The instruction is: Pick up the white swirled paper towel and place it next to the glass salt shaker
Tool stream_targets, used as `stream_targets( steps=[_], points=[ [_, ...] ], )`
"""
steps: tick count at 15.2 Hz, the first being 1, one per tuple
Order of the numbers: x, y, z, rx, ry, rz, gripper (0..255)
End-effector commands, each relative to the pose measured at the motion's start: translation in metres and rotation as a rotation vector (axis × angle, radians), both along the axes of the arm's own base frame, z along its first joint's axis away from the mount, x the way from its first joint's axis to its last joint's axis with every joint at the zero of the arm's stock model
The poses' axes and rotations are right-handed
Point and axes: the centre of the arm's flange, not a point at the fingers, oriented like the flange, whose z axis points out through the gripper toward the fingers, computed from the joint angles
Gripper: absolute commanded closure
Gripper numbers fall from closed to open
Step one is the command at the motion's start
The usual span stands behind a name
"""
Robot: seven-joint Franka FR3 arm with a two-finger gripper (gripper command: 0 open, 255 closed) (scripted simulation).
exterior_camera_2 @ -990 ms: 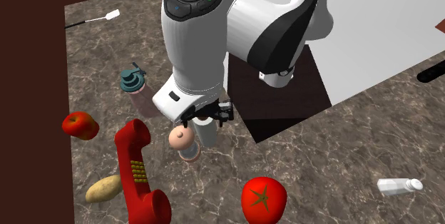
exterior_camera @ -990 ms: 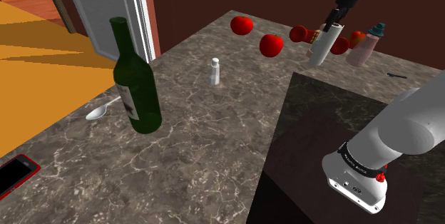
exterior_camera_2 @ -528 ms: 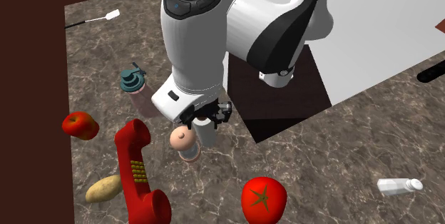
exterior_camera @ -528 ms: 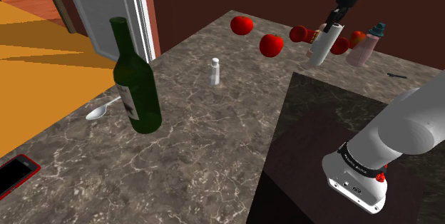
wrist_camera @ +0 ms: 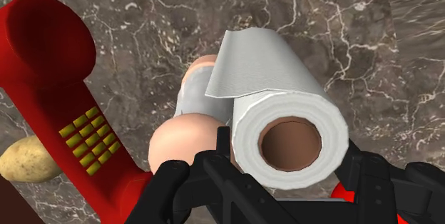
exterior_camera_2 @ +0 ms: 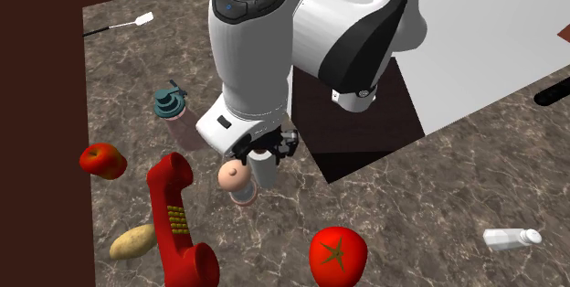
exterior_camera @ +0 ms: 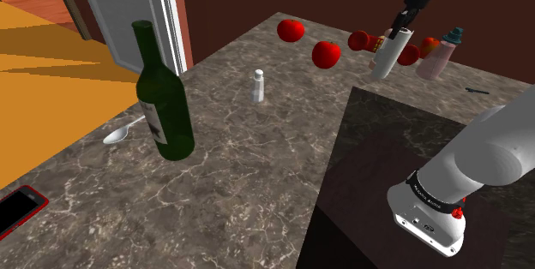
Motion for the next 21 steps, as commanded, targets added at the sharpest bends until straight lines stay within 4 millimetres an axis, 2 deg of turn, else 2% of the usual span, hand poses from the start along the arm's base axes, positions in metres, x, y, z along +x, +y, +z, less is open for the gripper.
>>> stream_targets(
  steps=[1,21],
  points=[
    [0.001,-0.002,-0.004,0.003,0.007,0.0,255],
    [0.001,-0.002,0.102,0.004,0.007,0.0,255]
  ],
)
